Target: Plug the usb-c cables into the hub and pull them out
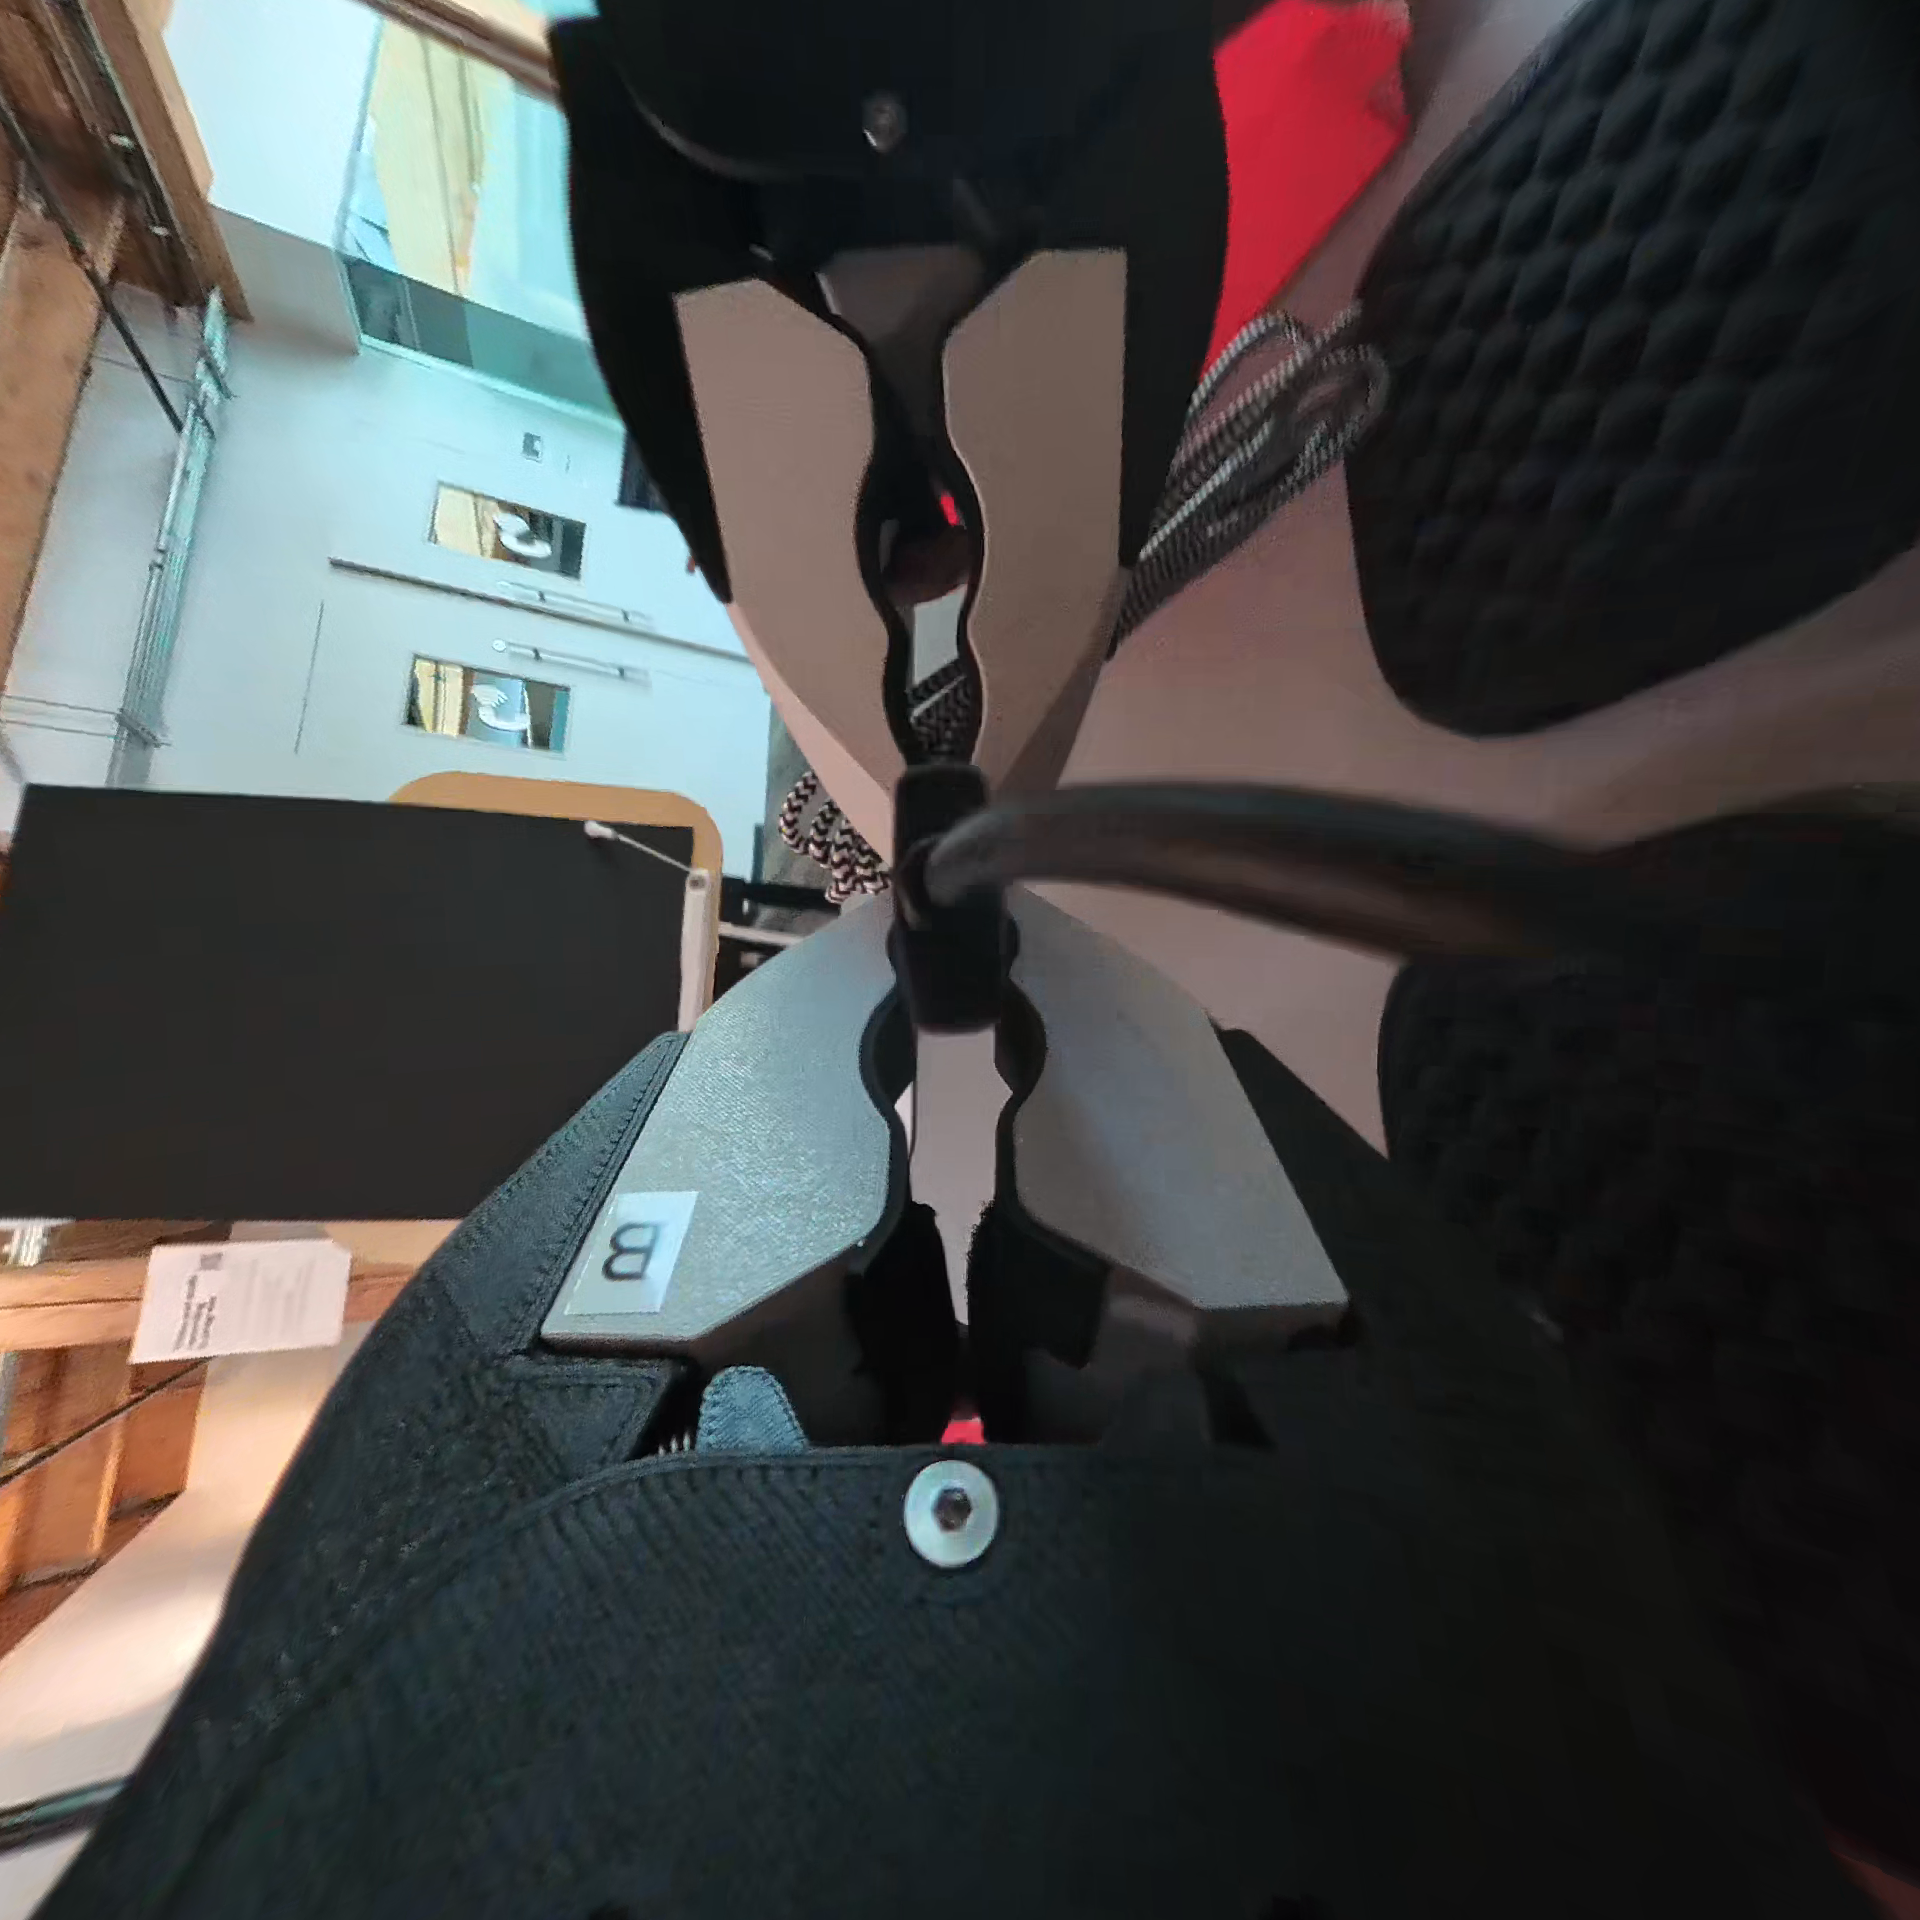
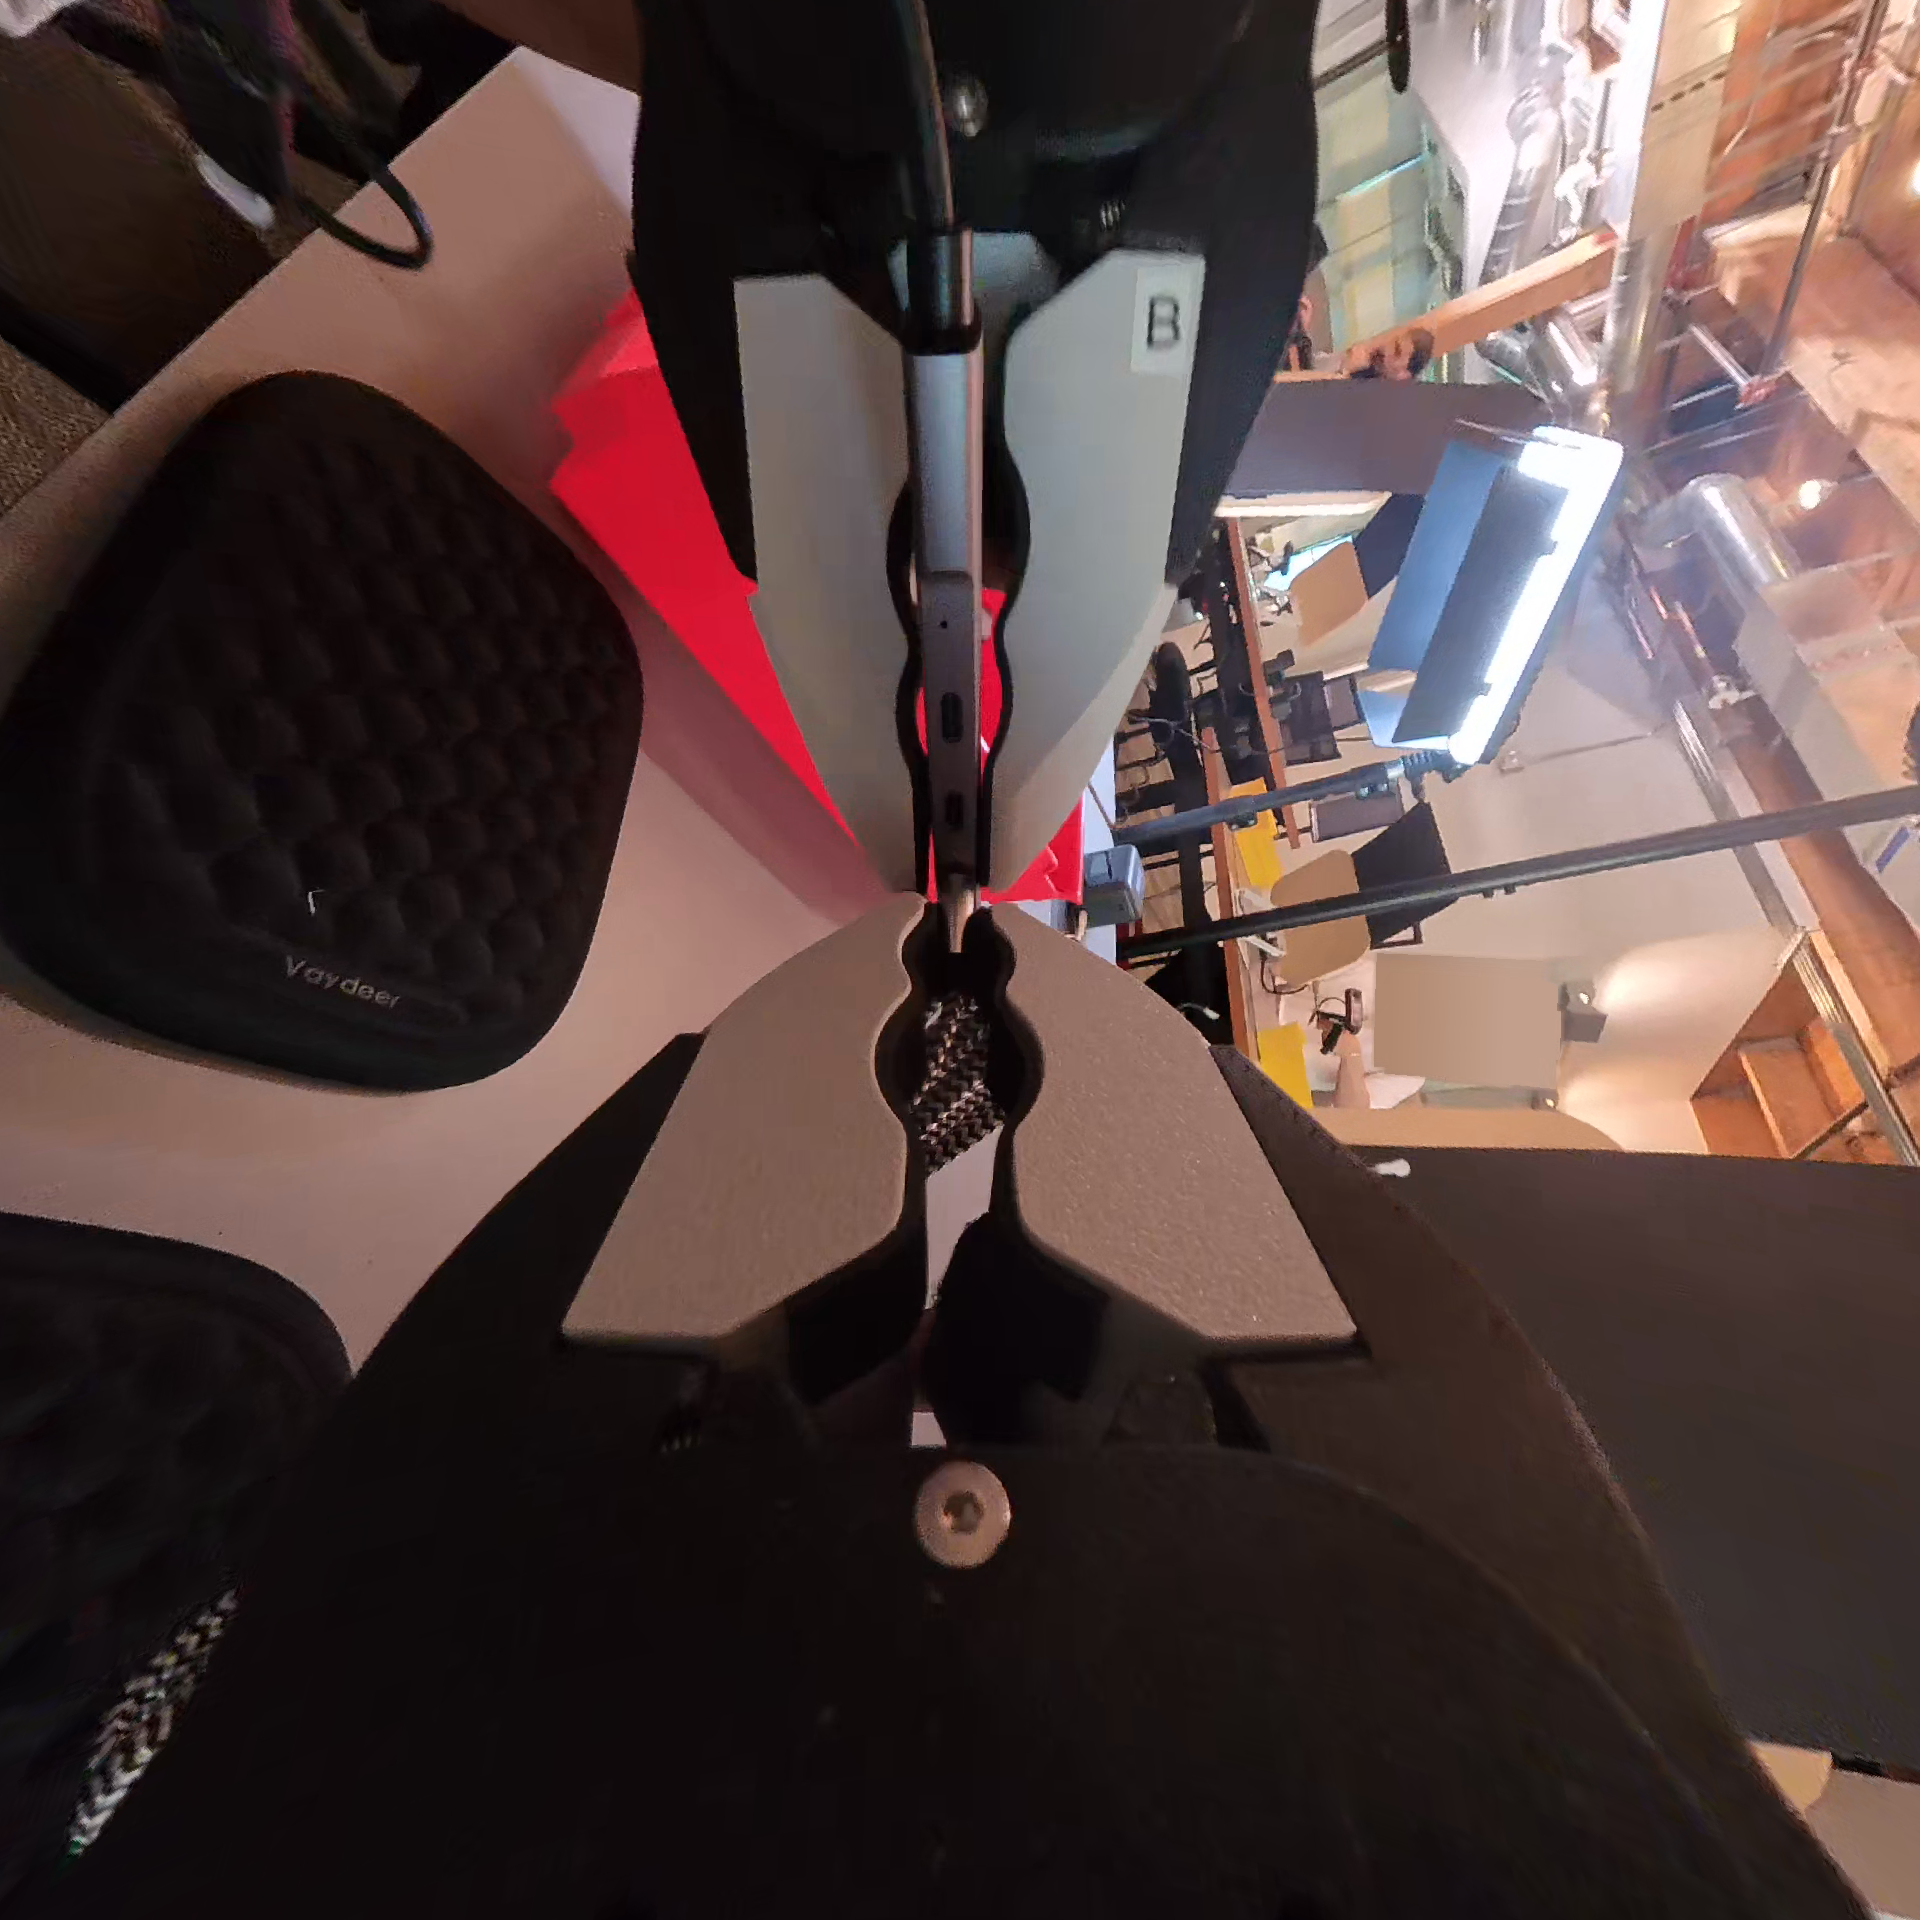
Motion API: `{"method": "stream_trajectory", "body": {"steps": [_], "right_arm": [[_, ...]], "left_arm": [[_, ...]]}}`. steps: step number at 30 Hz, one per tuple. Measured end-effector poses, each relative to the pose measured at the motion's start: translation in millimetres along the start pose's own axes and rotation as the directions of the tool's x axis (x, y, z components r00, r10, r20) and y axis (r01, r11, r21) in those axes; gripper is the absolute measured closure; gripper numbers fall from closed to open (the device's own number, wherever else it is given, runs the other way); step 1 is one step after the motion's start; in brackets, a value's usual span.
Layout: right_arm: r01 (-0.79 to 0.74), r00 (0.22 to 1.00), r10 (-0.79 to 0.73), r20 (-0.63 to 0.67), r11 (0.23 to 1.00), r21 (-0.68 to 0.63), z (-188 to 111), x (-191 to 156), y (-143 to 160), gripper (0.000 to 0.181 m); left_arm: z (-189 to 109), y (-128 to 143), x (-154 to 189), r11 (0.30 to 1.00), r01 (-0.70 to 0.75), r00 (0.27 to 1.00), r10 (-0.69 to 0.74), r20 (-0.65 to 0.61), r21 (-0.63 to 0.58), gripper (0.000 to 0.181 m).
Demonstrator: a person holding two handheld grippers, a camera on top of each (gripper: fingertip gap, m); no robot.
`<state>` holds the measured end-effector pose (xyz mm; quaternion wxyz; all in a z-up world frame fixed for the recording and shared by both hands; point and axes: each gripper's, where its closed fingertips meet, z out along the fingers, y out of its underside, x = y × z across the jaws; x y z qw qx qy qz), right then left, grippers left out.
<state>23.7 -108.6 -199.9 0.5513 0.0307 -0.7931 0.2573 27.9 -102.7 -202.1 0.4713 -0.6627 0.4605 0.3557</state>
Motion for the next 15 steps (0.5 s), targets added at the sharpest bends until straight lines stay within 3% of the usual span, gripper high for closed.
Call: {"method": "stream_trajectory", "body": {"steps": [8, 15], "right_arm": [[0.023, 1.000, -0.024, -0.012, 0.998, -0.062, 6, -1, 2, 0.176], [0.067, 0.996, -0.071, -0.060, 0.995, -0.071, -3, 6, -6, 0.176]], "left_arm": [[12, 15, 1, 0.990, 0.016, 0.999, -0.009, 0.051, -0.140, 0.171], [5, 6, -8, 0.993, 0.003, 0.996, 0.007, 0.085, -0.118, 0.173]]}}
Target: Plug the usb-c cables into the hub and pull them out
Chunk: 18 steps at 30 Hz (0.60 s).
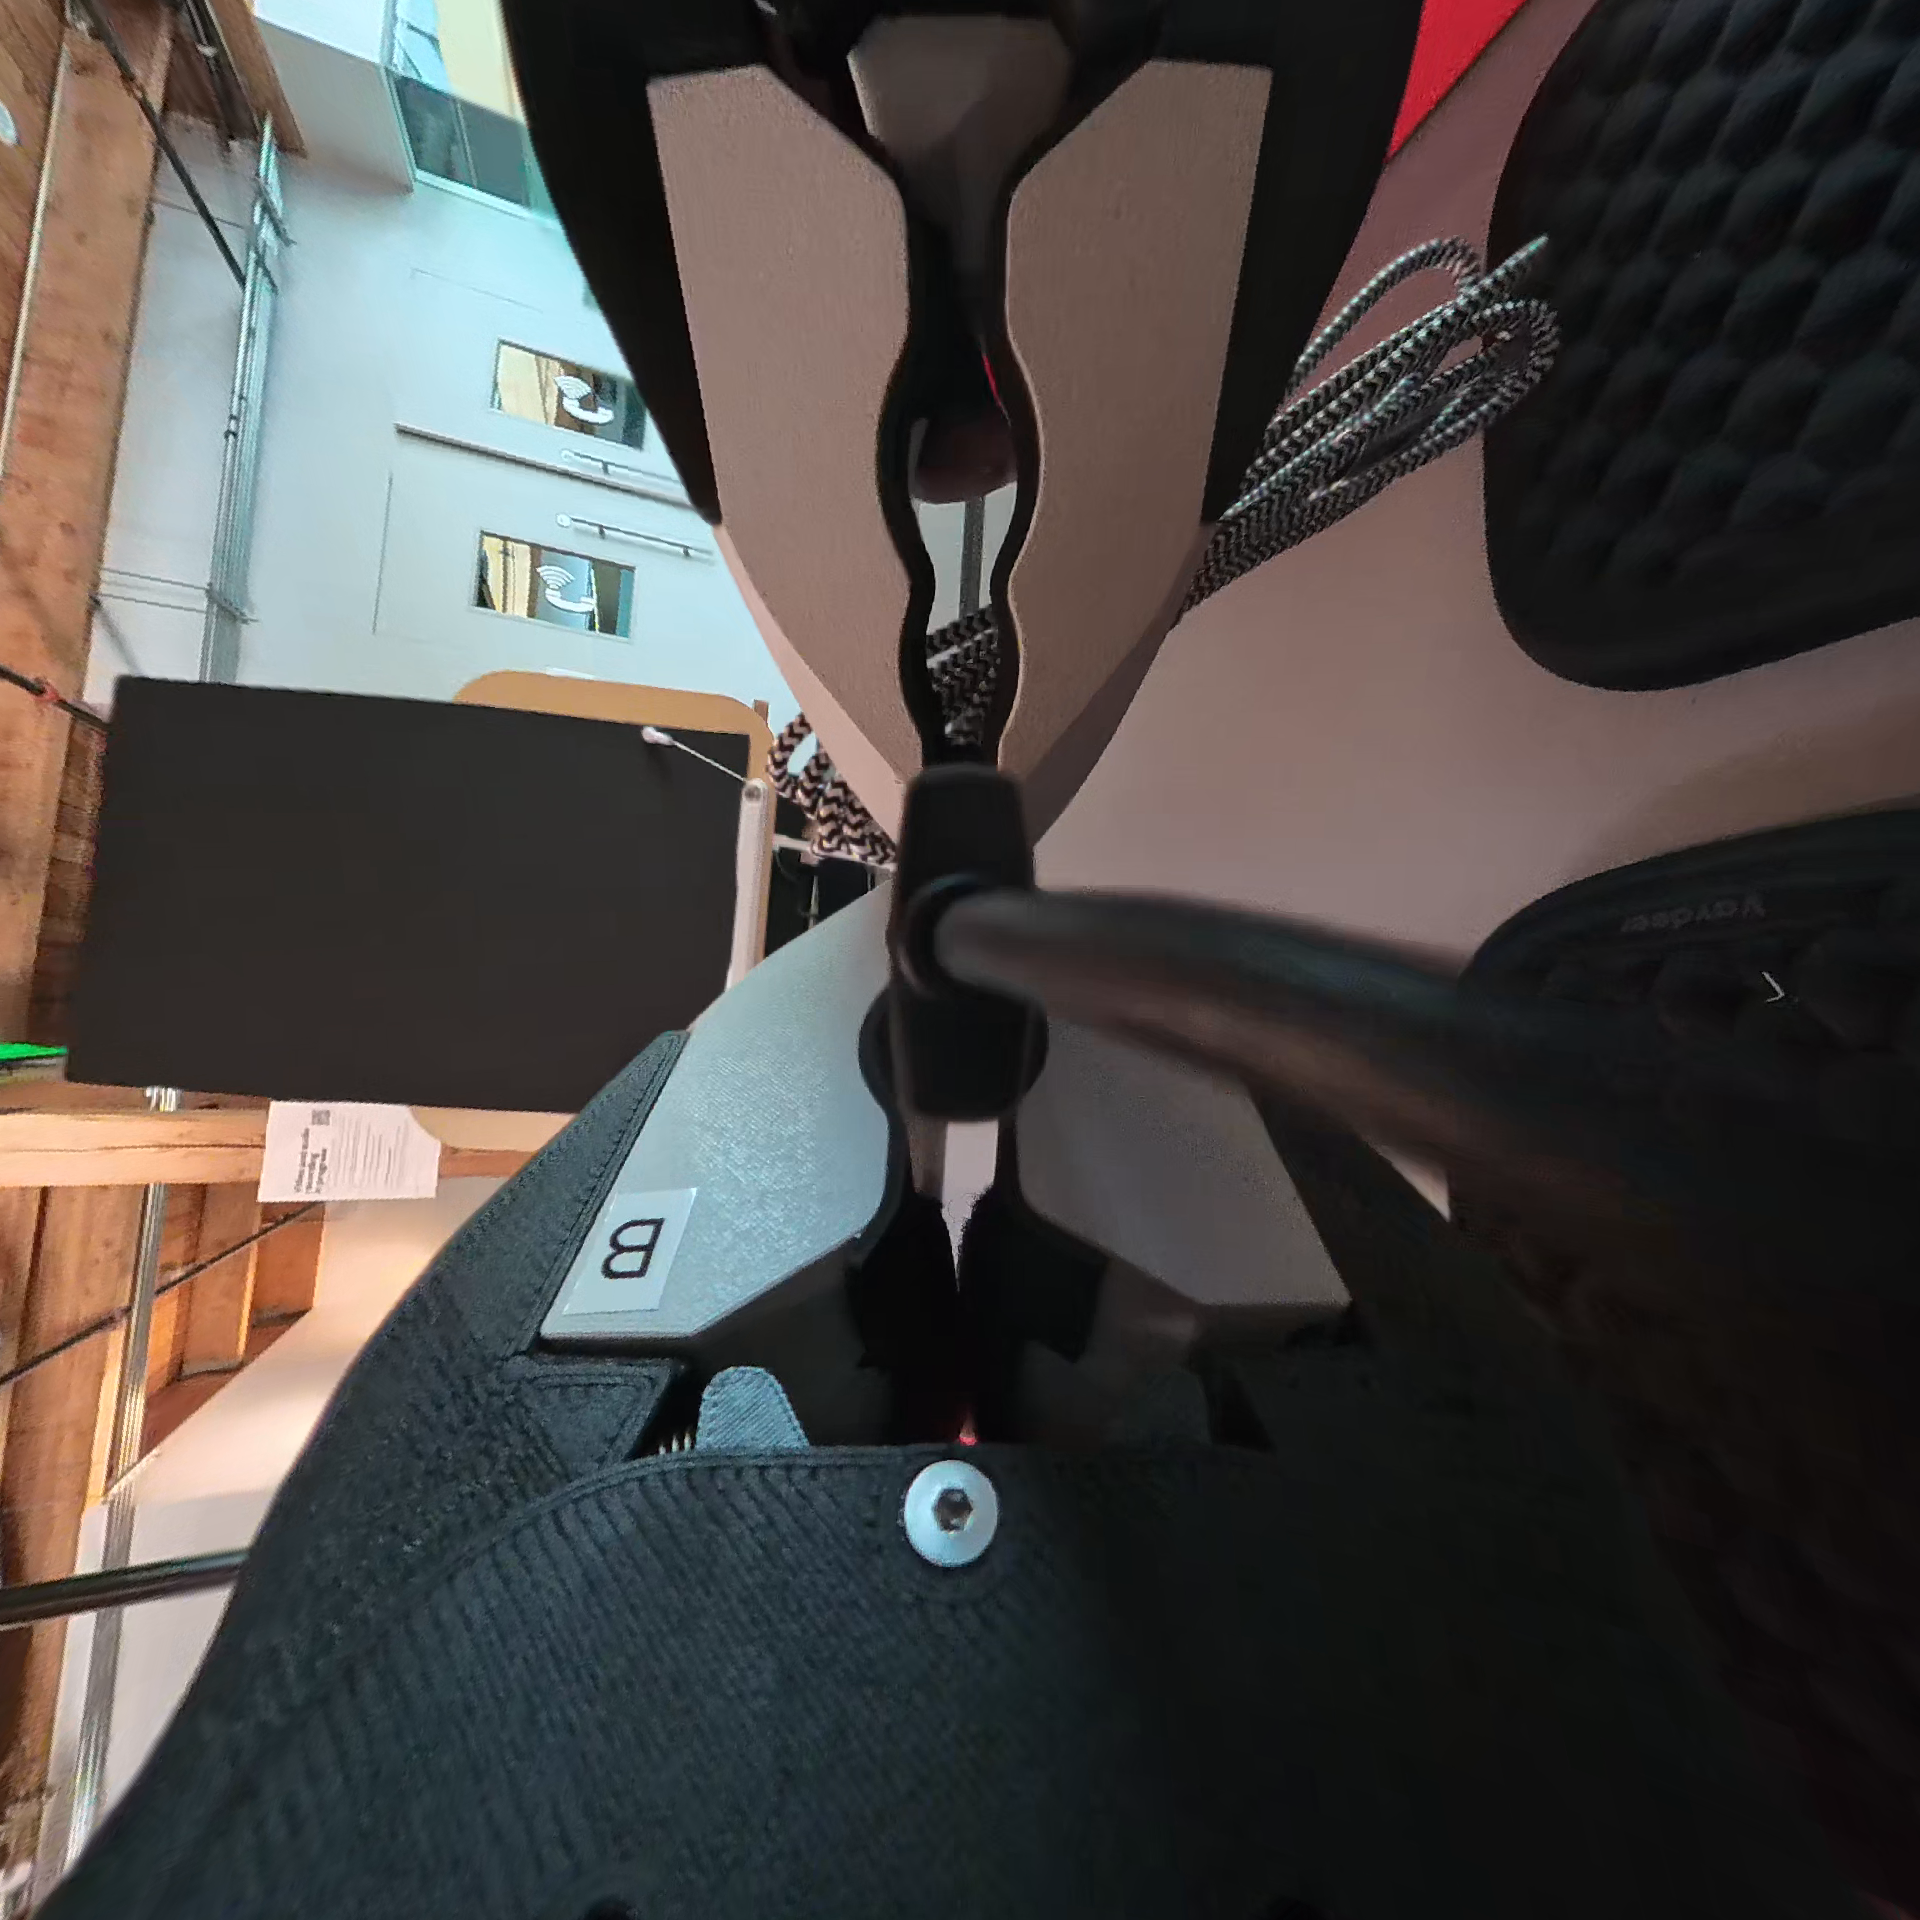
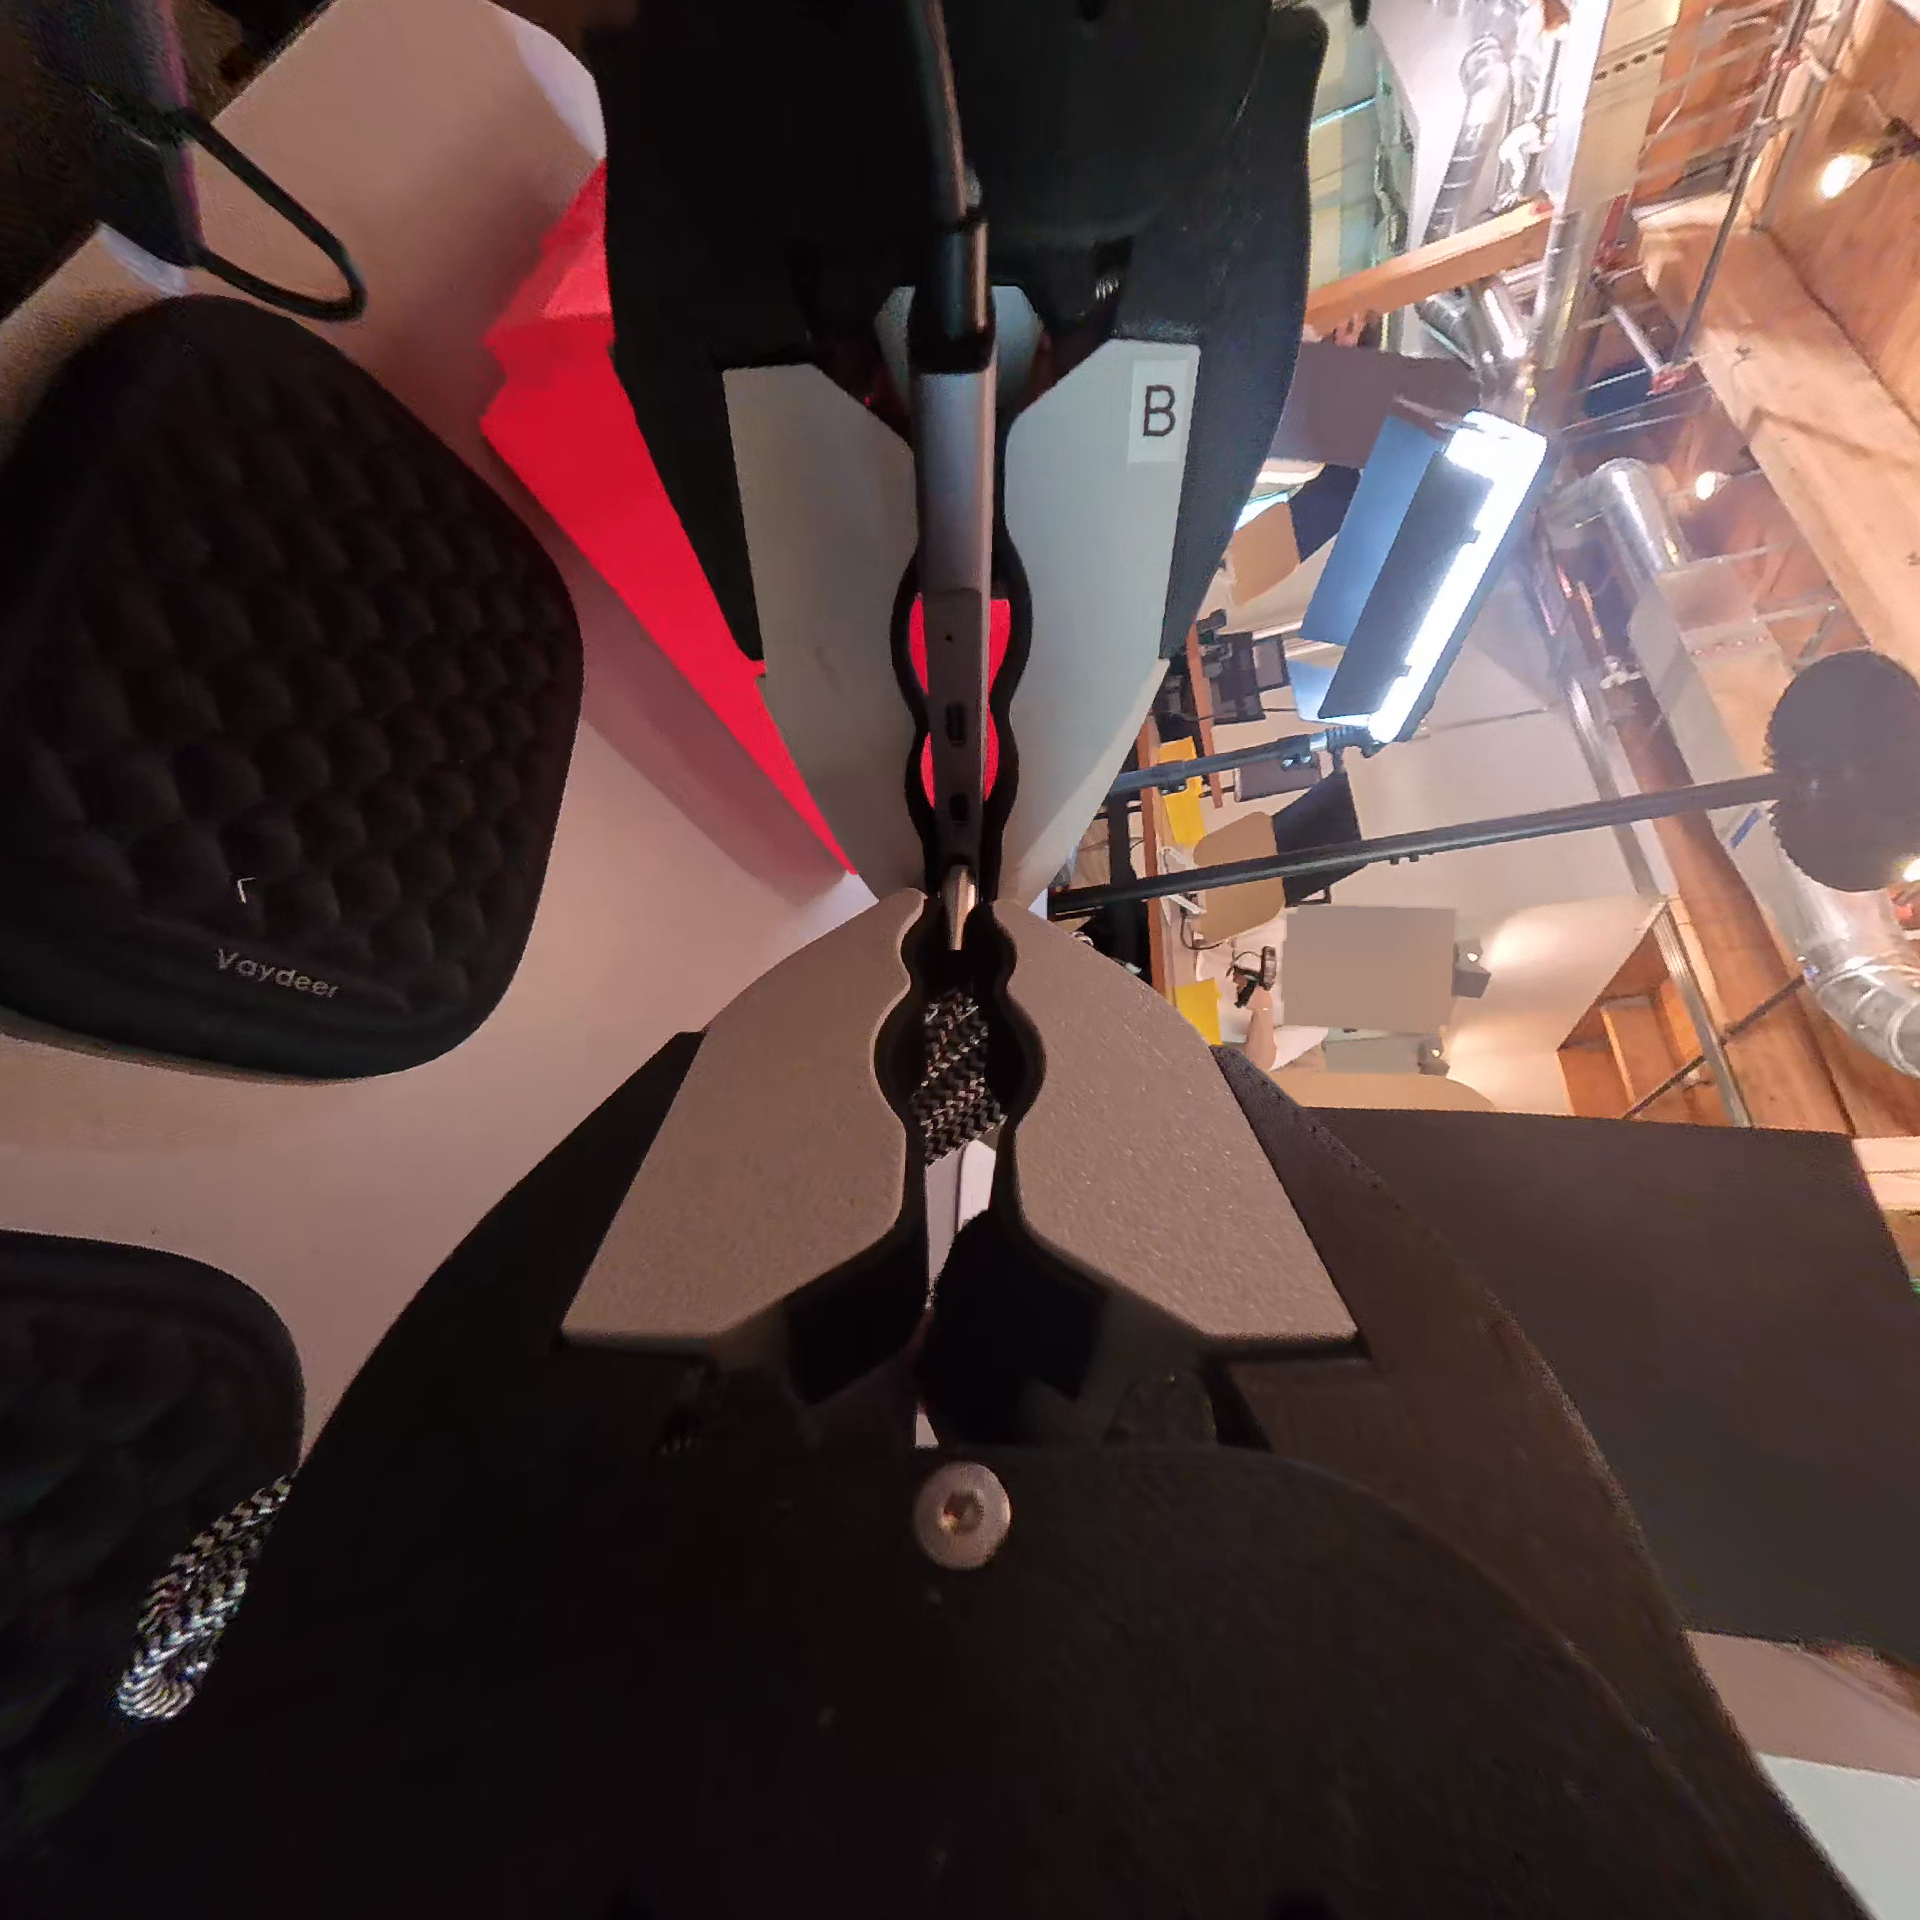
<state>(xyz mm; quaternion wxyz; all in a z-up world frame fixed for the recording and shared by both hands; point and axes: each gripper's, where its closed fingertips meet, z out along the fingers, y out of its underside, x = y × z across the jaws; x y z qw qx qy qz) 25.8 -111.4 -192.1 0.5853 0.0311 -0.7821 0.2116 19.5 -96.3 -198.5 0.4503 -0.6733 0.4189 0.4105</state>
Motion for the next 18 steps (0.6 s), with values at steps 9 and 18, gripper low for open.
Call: {"method": "stream_trajectory", "body": {"steps": [9, 18], "right_arm": [[-0.198, 0.976, 0.184, -0.117, 0.972, -0.125, -67, 30, 78, 0.176], [-0.396, 0.833, 0.403, -0.379, 0.913, 0.099, -136, 124, 98, 0.176]], "left_arm": [[-50, 94, -33, 0.957, 0.231, 0.973, -0.223, 0.065, -0.173, 0.173], [-21, 27, -55, 0.940, 0.327, 0.928, -0.338, 0.155, 0.092, 0.173]]}}
